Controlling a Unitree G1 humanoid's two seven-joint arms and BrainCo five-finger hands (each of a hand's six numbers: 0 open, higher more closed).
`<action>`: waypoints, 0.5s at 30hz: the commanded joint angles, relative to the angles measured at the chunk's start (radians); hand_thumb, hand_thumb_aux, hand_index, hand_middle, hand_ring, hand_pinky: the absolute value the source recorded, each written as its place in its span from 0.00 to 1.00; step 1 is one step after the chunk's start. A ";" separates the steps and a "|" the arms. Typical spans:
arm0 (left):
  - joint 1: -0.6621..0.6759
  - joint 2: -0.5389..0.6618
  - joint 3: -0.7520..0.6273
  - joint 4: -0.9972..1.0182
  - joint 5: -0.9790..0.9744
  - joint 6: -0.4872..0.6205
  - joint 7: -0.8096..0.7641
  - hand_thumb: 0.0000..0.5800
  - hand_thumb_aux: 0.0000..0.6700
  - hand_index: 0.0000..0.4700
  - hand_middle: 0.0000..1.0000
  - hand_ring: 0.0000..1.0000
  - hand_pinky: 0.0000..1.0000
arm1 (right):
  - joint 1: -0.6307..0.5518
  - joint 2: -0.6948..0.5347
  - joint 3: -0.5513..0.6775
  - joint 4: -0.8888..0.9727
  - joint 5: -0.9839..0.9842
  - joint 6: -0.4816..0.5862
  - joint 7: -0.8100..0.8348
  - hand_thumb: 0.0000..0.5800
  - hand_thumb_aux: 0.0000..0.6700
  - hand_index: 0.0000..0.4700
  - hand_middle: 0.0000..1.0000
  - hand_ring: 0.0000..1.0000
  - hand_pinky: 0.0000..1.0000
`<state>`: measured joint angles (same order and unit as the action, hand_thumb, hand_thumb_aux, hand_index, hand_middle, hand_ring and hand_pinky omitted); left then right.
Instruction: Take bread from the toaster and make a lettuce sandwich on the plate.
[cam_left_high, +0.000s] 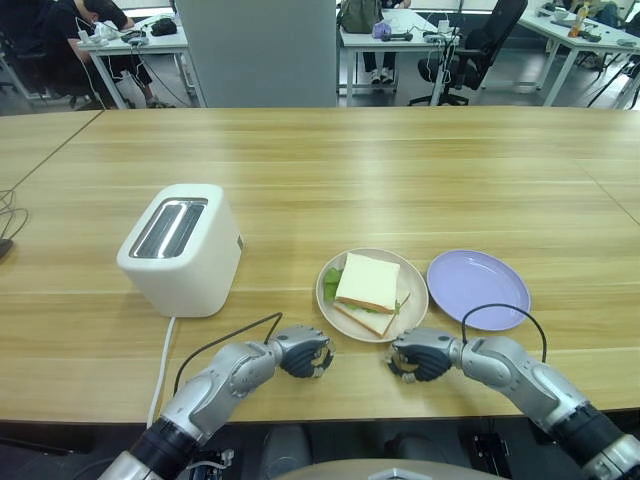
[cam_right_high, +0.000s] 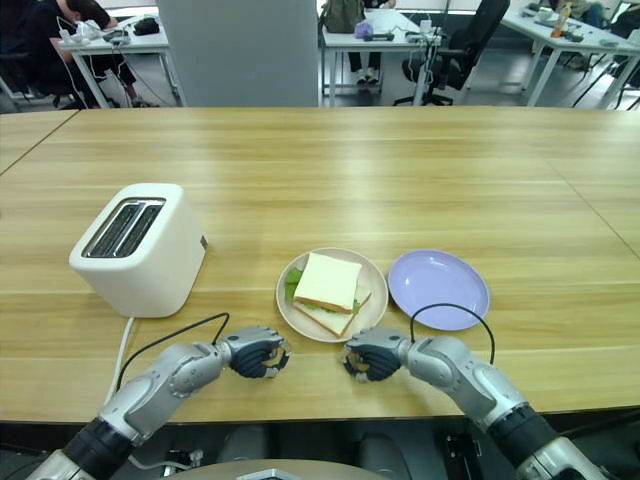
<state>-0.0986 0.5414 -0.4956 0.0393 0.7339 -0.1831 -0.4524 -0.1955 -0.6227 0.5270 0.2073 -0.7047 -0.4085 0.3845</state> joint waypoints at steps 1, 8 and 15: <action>-0.060 -0.038 -0.059 0.183 0.093 0.045 0.042 1.00 1.00 0.98 1.00 1.00 1.00 | -0.084 0.071 0.058 0.194 -0.126 0.033 -0.116 1.00 1.00 0.98 1.00 1.00 1.00; -0.331 -0.165 -0.065 0.577 0.157 0.102 0.312 0.94 0.75 0.73 1.00 1.00 1.00 | -0.355 0.268 0.121 0.552 -0.258 0.085 -0.444 1.00 1.00 0.98 1.00 1.00 1.00; -0.580 -0.245 -0.059 0.963 0.144 0.087 0.593 0.83 0.59 0.58 1.00 1.00 1.00 | -0.511 0.375 0.164 0.823 -0.268 0.076 -0.632 1.00 1.00 0.98 1.00 1.00 1.00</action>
<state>-0.6622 0.3011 -0.5494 0.9331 0.8860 -0.0807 0.0918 -0.7008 -0.2458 0.6749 0.9869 -0.9690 -0.3200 -0.2235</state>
